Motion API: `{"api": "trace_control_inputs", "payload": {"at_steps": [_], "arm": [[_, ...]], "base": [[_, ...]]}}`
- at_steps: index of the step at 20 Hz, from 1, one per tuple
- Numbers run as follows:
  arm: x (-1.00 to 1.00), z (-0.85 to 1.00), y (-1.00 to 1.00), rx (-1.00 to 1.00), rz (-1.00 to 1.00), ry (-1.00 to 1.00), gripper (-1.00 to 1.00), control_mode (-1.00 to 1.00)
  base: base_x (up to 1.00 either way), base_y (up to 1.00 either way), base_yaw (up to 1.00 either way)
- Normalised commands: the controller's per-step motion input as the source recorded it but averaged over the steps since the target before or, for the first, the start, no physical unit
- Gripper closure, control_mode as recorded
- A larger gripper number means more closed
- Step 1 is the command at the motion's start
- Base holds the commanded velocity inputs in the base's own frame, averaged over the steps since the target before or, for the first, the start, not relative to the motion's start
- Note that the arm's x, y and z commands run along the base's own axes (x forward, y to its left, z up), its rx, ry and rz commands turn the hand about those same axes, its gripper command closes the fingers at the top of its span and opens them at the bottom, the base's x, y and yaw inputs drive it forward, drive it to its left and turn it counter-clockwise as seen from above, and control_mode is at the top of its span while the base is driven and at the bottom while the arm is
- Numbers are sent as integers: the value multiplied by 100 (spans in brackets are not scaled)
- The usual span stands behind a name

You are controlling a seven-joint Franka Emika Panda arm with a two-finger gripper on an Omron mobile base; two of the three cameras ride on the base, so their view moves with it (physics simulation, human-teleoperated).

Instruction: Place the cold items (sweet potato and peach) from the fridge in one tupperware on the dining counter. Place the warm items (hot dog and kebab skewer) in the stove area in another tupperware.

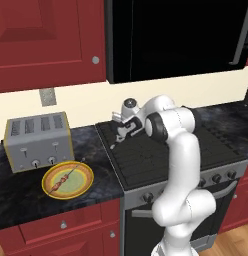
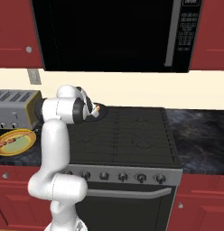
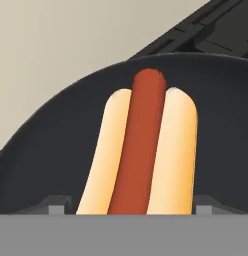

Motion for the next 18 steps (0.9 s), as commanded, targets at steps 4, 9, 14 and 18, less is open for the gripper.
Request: {"api": "trace_control_inputs", "payload": {"at_steps": [4, 9, 14, 18], "arm": [[-1, -20, 0, -2, 0, 2, 100, -100], [-54, 2, -17, 8, 0, -19, 100, -100], [-82, 25, -25, 12, 0, -36, 100, -100], [-81, 72, -10, 3, 0, -32, 100, -100]], "base": [[0, 0, 0], [0, 0, 0], [0, 0, 0], [0, 0, 0]]}}
